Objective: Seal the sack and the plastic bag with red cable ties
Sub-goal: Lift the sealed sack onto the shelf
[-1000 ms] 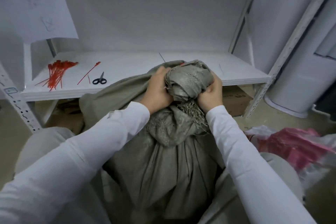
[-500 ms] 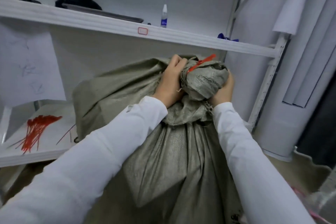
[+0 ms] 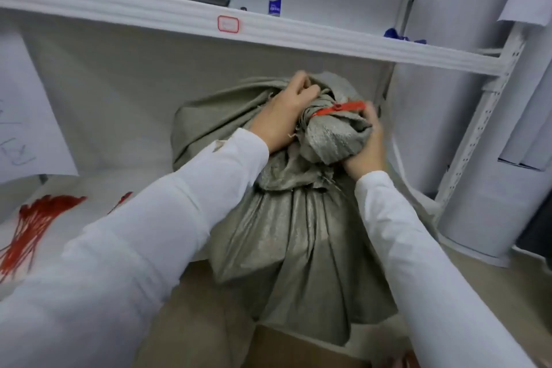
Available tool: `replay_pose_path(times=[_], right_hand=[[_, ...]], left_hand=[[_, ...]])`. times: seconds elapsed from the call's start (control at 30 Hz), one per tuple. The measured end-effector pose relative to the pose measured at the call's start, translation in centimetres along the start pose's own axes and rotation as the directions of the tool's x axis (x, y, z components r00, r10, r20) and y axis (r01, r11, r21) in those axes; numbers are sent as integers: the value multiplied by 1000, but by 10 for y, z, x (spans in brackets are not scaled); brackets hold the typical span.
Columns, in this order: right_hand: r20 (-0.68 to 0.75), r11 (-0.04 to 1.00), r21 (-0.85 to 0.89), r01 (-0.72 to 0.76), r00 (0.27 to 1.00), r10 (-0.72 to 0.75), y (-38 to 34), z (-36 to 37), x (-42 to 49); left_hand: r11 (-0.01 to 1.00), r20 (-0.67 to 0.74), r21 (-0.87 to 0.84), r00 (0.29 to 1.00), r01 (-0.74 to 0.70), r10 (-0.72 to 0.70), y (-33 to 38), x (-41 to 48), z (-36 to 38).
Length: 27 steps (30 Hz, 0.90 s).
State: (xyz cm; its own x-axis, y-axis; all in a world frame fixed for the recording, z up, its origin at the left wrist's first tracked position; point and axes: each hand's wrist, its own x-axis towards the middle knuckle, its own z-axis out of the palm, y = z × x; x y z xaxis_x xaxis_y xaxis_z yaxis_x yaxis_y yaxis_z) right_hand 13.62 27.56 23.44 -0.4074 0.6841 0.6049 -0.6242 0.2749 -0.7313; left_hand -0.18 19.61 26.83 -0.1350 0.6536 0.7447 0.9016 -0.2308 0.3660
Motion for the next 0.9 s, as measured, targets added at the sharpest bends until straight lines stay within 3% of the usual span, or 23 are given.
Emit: replay_pose_path(times=[0.03, 0.1, 0.2, 0.3, 0.37, 0.43, 0.57, 0.77, 0.9], right_hand=[[39, 939, -337, 72, 997, -63, 14, -7, -12], [174, 598, -784, 166, 984, -45, 36, -18, -35], [98, 191, -980, 49, 962, 255, 47, -15, -71], [4, -44, -999, 22, 924, 383, 49, -6, -91], [-41, -103, -995, 2, 911, 411, 53, -7, -89], [-75, -81, -996, -48, 923, 378, 56, -7, -84], [-117, -39, -993, -110, 949, 294, 69, -14, -77], [-137, -145, -984, -100, 954, 268, 83, -27, -82], [-156, -179, -977, -113, 956, 249, 89, -29, -86]], left_hand=[[999, 44, 41, 999, 25, -27, -14, -7, 8], [994, 99, 69, 990, 90, -97, -38, -22, 18], [987, 146, 61, 977, 146, -153, -59, -35, 23], [967, 207, 251, 974, 34, -88, -57, -38, 23], [954, 199, 300, 978, -1, -62, -56, -40, 24], [906, 226, 412, 974, -92, -4, -56, -45, 25], [885, 263, 460, 963, -70, -60, -52, -50, 25], [893, 427, 442, 896, -89, -122, -31, -82, 17], [843, 463, 529, 865, -93, -195, -11, -106, 11]])
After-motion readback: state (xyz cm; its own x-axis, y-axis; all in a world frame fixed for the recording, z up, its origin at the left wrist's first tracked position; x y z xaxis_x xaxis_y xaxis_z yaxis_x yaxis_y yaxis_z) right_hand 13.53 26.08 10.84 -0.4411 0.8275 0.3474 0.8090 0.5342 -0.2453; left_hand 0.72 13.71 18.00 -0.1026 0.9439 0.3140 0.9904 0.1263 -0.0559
